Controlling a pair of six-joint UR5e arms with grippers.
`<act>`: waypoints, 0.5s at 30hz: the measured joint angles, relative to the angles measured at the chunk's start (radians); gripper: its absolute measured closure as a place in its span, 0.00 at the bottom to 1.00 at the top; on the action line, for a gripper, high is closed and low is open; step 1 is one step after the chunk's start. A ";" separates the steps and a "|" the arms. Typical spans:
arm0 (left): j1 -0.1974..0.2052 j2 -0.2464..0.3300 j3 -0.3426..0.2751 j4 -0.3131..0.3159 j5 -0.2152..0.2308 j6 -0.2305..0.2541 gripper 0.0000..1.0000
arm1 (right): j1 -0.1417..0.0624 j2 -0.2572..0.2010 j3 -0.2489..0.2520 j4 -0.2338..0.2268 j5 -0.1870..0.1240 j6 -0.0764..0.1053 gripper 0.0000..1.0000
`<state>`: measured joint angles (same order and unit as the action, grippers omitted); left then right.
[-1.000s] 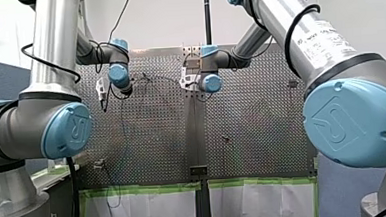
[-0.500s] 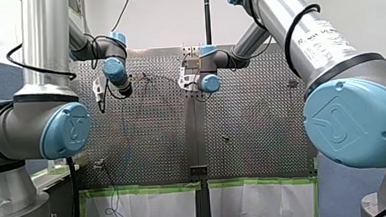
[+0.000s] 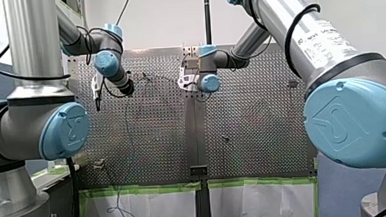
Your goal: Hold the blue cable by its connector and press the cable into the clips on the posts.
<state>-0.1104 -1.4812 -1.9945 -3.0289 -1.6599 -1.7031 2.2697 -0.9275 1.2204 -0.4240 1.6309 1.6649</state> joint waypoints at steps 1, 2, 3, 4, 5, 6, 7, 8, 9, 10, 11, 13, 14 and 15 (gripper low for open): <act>0.001 0.008 -0.001 0.006 0.008 0.006 0.00 | 0.000 0.000 0.000 0.000 0.000 0.000 1.00; 0.003 0.018 -0.002 0.015 0.018 0.011 0.00 | 0.000 0.000 0.000 0.000 0.000 0.001 1.00; 0.003 0.026 -0.002 0.022 0.025 0.013 0.00 | 0.000 0.000 0.000 0.000 0.000 0.001 1.00; 0.004 0.034 -0.002 0.028 0.030 0.014 0.00 | 0.000 0.000 0.000 0.000 0.000 0.001 1.00; 0.004 0.044 -0.002 0.036 0.037 0.015 0.00 | 0.000 0.000 0.000 0.000 0.000 0.001 1.00; 0.003 0.049 -0.002 0.040 0.041 0.016 0.00 | 0.000 0.000 0.000 0.000 0.000 0.001 1.00; 0.002 0.052 -0.002 0.042 0.046 0.017 0.00 | 0.000 0.000 0.000 0.000 0.000 0.001 1.00; 0.001 0.050 -0.002 0.040 0.054 0.017 0.00 | 0.000 0.000 0.000 0.000 0.000 0.001 1.00; -0.001 0.046 -0.002 0.037 0.061 0.019 0.00 | 0.000 0.000 0.000 0.000 0.000 0.001 1.00; -0.003 0.041 -0.002 0.033 0.068 0.021 0.00 | 0.000 0.000 0.000 0.000 -0.001 0.001 1.00; -0.005 0.033 -0.002 0.026 0.077 0.027 0.00 | 0.000 0.000 0.000 0.001 -0.001 0.001 1.00; -0.008 0.023 -0.002 0.012 0.092 0.038 0.00 | 0.000 0.000 0.000 0.001 -0.001 0.001 1.00; -0.009 0.023 -0.002 0.003 0.098 0.049 0.00 | 0.000 0.000 0.000 0.001 -0.001 0.001 1.00; -0.009 0.026 -0.002 -0.001 0.099 0.056 0.00 | 0.000 0.000 0.000 0.001 -0.001 0.001 1.00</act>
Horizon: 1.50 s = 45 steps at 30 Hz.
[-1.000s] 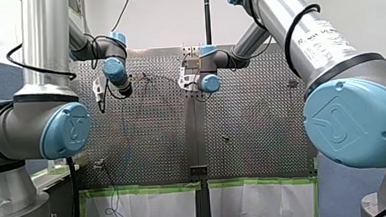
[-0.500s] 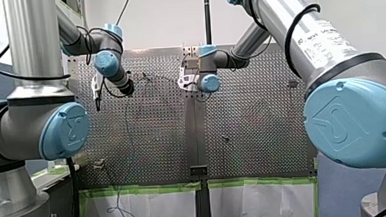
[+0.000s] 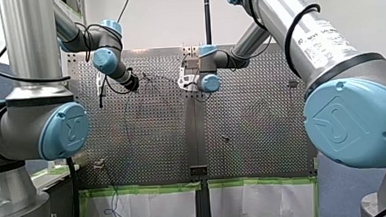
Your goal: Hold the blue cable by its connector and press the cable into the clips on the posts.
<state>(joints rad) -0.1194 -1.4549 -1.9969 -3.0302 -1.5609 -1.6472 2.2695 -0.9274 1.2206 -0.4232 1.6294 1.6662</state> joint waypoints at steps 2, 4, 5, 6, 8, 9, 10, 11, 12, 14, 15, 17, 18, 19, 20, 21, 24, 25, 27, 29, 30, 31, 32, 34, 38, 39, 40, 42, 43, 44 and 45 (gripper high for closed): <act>0.000 0.011 0.000 0.000 -0.005 0.008 0.00 | 0.000 0.000 0.000 -0.001 0.000 0.000 1.00; -0.002 0.024 0.000 0.003 -0.015 0.011 0.00 | -0.001 0.000 0.000 -0.001 0.000 0.001 1.00; -0.003 0.032 0.002 0.001 -0.023 0.015 0.00 | -0.001 0.000 0.000 -0.001 0.000 0.001 1.00; -0.004 0.037 0.004 -0.003 -0.030 0.020 0.00 | -0.001 0.000 0.000 -0.001 -0.001 0.001 1.00; -0.010 0.037 0.012 -0.016 -0.047 0.034 0.00 | -0.001 0.000 0.000 -0.001 -0.002 0.001 1.00; -0.015 0.034 0.017 -0.022 -0.055 0.041 0.00 | -0.001 0.000 0.000 -0.001 -0.002 0.001 1.00; -0.020 0.029 0.023 -0.029 -0.062 0.049 0.00 | -0.001 0.000 0.000 -0.001 -0.002 0.000 1.00; -0.029 0.021 0.031 -0.039 -0.073 0.059 0.00 | -0.001 0.000 0.000 -0.001 -0.003 0.000 1.00; -0.036 0.015 0.039 -0.047 -0.081 0.067 0.00 | -0.002 0.000 0.000 -0.001 -0.003 -0.001 1.00; -0.054 -0.002 0.056 -0.065 -0.099 0.085 0.00 | -0.002 0.000 0.000 -0.001 -0.003 -0.001 1.00; -0.061 -0.007 0.063 -0.073 -0.107 0.092 0.00 | -0.002 0.000 0.000 -0.002 -0.004 -0.002 1.00; -0.079 -0.009 0.082 -0.091 -0.126 0.111 0.00 | -0.003 0.000 0.000 -0.003 -0.008 -0.002 1.00; -0.088 -0.005 0.090 -0.099 -0.134 0.119 0.00 | -0.003 0.000 0.000 -0.004 -0.010 -0.002 1.00; -0.096 -0.001 0.098 -0.108 -0.142 0.127 0.00 | -0.004 0.001 0.000 -0.004 -0.011 -0.003 1.00; -0.106 0.007 0.109 -0.118 -0.153 0.138 0.00 | -0.005 0.001 0.000 -0.004 -0.012 -0.003 1.00; -0.114 0.013 0.117 -0.126 -0.160 0.146 0.00 | -0.006 0.001 0.000 -0.004 -0.014 -0.003 1.00; -0.138 0.016 0.144 -0.153 -0.187 0.173 0.00 | -0.008 0.001 0.000 -0.004 -0.016 -0.004 1.00; -0.143 0.012 0.152 -0.160 -0.195 0.181 0.00 | -0.008 0.001 0.000 -0.005 -0.016 -0.004 1.00; -0.149 0.006 0.166 -0.178 -0.213 0.198 0.00 | -0.009 0.000 0.000 -0.005 -0.017 -0.004 1.00; -0.149 0.012 0.173 -0.190 -0.230 0.216 0.00 | -0.009 0.000 0.000 -0.004 -0.017 -0.005 1.00; -0.148 0.016 0.175 -0.191 -0.238 0.223 0.00 | -0.010 0.000 0.000 -0.004 -0.017 -0.005 1.00; -0.147 0.022 0.176 -0.190 -0.246 0.229 0.00 | -0.010 0.000 0.000 -0.004 -0.017 -0.005 1.00; -0.146 0.030 0.177 -0.187 -0.256 0.235 0.00 | -0.010 0.001 0.000 -0.004 -0.017 -0.006 1.00; -0.143 0.043 0.177 -0.177 -0.270 0.242 0.00 | -0.010 0.001 0.000 -0.003 -0.018 -0.006 1.00; -0.141 0.044 0.178 -0.168 -0.303 0.250 0.00 | -0.010 0.001 0.000 -0.001 -0.018 -0.006 1.00; -0.141 0.039 0.178 -0.168 -0.310 0.251 0.00 | -0.009 0.001 0.000 -0.001 -0.018 -0.006 1.00; -0.142 0.035 0.178 -0.167 -0.316 0.253 0.00 | -0.009 0.001 0.000 -0.001 -0.018 -0.006 1.00; -0.141 0.033 0.178 -0.165 -0.325 0.257 0.00 | -0.008 0.001 0.000 -0.002 -0.018 -0.007 1.00; -0.140 0.035 0.178 -0.163 -0.328 0.258 0.00 | -0.008 0.001 0.000 -0.002 -0.018 -0.007 1.00; -0.139 0.041 0.178 -0.157 -0.333 0.257 0.00 | -0.008 0.001 0.000 -0.002 -0.017 -0.007 1.00; -0.138 0.046 0.178 -0.153 -0.338 0.257 0.00 | -0.008 0.001 0.000 -0.002 -0.017 -0.008 1.00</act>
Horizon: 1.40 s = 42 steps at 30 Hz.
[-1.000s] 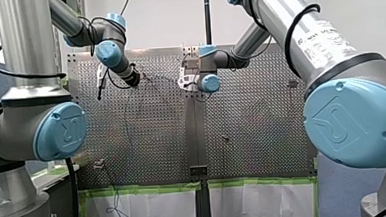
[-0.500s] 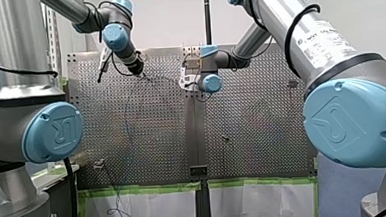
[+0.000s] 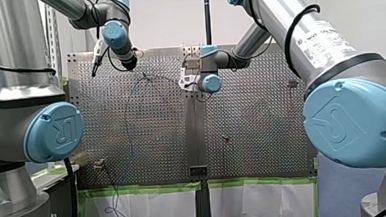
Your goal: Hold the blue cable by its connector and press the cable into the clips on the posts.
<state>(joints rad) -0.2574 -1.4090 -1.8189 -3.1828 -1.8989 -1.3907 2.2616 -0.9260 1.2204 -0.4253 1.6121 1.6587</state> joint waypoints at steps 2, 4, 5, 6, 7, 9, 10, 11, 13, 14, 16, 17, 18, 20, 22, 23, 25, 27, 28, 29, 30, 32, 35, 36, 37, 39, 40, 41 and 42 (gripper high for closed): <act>0.001 0.012 0.000 0.009 -0.008 0.000 0.00 | 0.000 0.000 0.000 0.000 0.000 -0.001 1.00; 0.002 0.014 0.000 0.013 -0.011 0.002 0.00 | 0.001 0.000 0.000 0.000 0.000 -0.001 1.00; 0.003 0.010 0.000 0.014 -0.011 0.004 0.00 | 0.002 0.000 0.000 0.000 0.000 -0.001 1.00; 0.003 0.005 0.000 0.014 -0.012 0.004 0.00 | 0.002 0.000 0.000 0.000 0.000 -0.001 1.00; 0.003 0.000 0.000 0.014 -0.012 0.005 0.00 | 0.003 0.000 0.000 0.000 0.000 -0.002 1.00; 0.004 -0.007 0.000 0.015 -0.012 0.007 0.00 | 0.002 0.000 0.000 -0.001 0.000 -0.002 1.00; 0.005 -0.005 0.000 0.015 -0.012 0.008 0.00 | 0.002 0.000 0.000 -0.001 0.000 -0.002 1.00; 0.005 0.000 0.000 0.015 -0.012 0.010 0.00 | 0.002 0.000 0.000 -0.001 0.000 -0.001 1.00; 0.004 0.010 0.000 0.015 -0.013 0.011 0.00 | 0.001 0.001 0.000 -0.001 0.000 -0.001 1.00; 0.003 0.015 0.000 0.015 -0.014 0.011 0.00 | 0.001 0.001 0.000 -0.001 0.000 -0.001 1.00; 0.001 0.020 0.000 0.015 -0.017 0.012 0.00 | 0.001 0.001 0.000 -0.002 0.000 -0.001 1.00; -0.001 0.021 0.000 0.015 -0.018 0.012 0.00 | 0.001 0.001 0.000 -0.002 0.000 -0.001 1.00; -0.002 0.020 0.000 0.015 -0.020 0.012 0.00 | 0.001 0.001 0.000 -0.002 0.000 0.000 1.00; -0.005 0.016 0.000 0.015 -0.025 0.014 0.00 | 0.001 0.001 0.000 -0.003 0.000 0.000 1.00; -0.006 0.012 0.000 0.014 -0.032 0.016 0.00 | 0.000 0.002 0.000 -0.003 0.000 0.000 1.00; -0.006 0.010 0.000 0.014 -0.036 0.017 0.00 | 0.000 0.002 0.000 -0.003 0.000 0.000 1.00; -0.007 0.009 0.000 0.014 -0.040 0.018 0.00 | 0.001 0.003 0.000 -0.003 0.000 -0.001 1.00; -0.007 0.008 0.000 0.014 -0.042 0.018 0.00 | 0.002 0.003 0.000 -0.002 0.000 -0.001 1.00; -0.007 0.008 0.000 0.013 -0.043 0.018 0.00 | 0.002 0.003 0.000 -0.002 0.000 -0.001 1.00; -0.007 0.007 0.000 0.013 -0.043 0.018 0.00 | 0.002 0.003 0.000 -0.002 0.000 -0.001 1.00; -0.007 0.007 0.000 0.013 -0.043 0.017 0.00 | 0.003 0.003 0.000 -0.002 -0.001 -0.001 1.00; -0.007 0.007 0.000 0.013 -0.043 0.016 0.00 | 0.003 0.003 0.000 -0.001 -0.001 -0.002 1.00; -0.008 0.007 0.000 0.013 -0.039 0.014 0.00 | 0.003 0.003 0.000 -0.001 -0.002 -0.002 1.00; -0.008 0.007 0.000 0.013 -0.037 0.013 0.00 | 0.003 0.004 0.000 -0.001 -0.002 -0.002 1.00; -0.008 0.006 0.000 0.013 -0.034 0.013 0.00 | 0.003 0.004 0.000 -0.001 -0.002 -0.002 1.00; -0.009 0.003 0.000 0.013 -0.029 0.012 0.00 | 0.003 0.004 0.000 -0.001 -0.002 -0.002 1.00; -0.010 0.000 0.000 0.013 -0.027 0.013 0.00 | 0.004 0.004 0.000 -0.001 -0.002 -0.002 1.00; -0.011 -0.004 0.000 0.013 -0.023 0.015 0.00 | 0.004 0.004 0.000 -0.001 -0.001 -0.002 1.00; -0.012 -0.007 0.000 0.013 -0.020 0.017 0.00 | 0.003 0.004 0.000 -0.001 -0.002 -0.002 1.00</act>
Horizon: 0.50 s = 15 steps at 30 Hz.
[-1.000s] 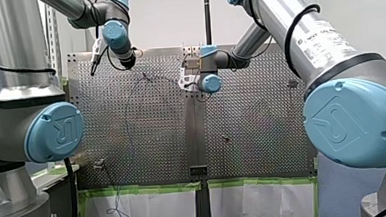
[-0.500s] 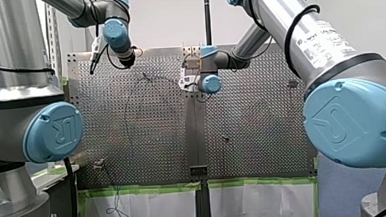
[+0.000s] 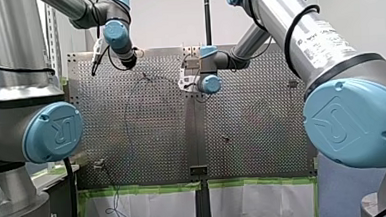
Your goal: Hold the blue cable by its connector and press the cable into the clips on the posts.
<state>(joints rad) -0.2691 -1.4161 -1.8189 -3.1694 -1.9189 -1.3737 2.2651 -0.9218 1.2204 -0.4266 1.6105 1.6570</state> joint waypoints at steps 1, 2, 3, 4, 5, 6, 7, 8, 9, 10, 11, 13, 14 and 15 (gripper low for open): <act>0.000 -0.003 0.000 0.000 0.004 0.002 0.00 | 0.000 0.000 0.000 0.000 0.000 0.000 1.00; -0.001 -0.007 0.000 0.000 0.011 0.004 0.00 | 0.000 0.000 0.000 0.000 0.000 0.000 1.00; -0.002 -0.009 0.000 0.001 0.017 0.005 0.00 | 0.000 0.000 0.000 0.000 0.000 0.000 1.00; -0.004 -0.011 0.000 0.001 0.023 0.006 0.00 | 0.000 0.000 0.000 0.000 0.000 0.000 1.00; -0.006 -0.012 0.000 0.001 0.030 0.006 0.00 | 0.001 0.000 0.000 0.000 0.000 0.000 1.00; -0.008 -0.013 0.000 0.002 0.033 0.006 0.00 | 0.001 0.000 0.000 -0.001 0.000 0.000 1.00; -0.011 -0.013 0.000 0.002 0.036 0.006 0.00 | 0.001 0.000 0.000 -0.001 0.000 0.000 1.00; -0.015 -0.014 0.003 0.002 0.038 0.005 0.00 | 0.002 0.000 0.000 -0.001 0.000 -0.001 1.00; -0.019 -0.015 0.006 0.003 0.039 0.003 0.00 | 0.002 0.000 0.000 -0.001 0.000 -0.001 1.00; -0.024 -0.018 0.010 0.003 0.039 0.001 0.00 | 0.002 0.000 0.000 -0.001 0.000 -0.001 1.00; -0.031 -0.022 0.016 0.004 0.038 -0.003 0.00 | 0.002 0.000 0.000 -0.001 0.000 -0.001 1.00; -0.043 -0.033 0.029 0.005 0.031 -0.009 0.00 | 0.002 0.001 0.000 -0.001 -0.001 -0.002 1.00; -0.053 -0.041 0.039 0.005 0.024 -0.012 0.00 | 0.002 0.000 0.000 -0.001 -0.001 -0.002 1.00; -0.060 -0.048 0.045 0.006 0.018 -0.015 0.00 | 0.002 0.000 0.000 -0.001 -0.001 -0.002 1.00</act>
<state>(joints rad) -0.3290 -1.4642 -1.7737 -3.1637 -1.9010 -1.3887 2.2673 -0.9214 1.2205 -0.4274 1.6095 1.6553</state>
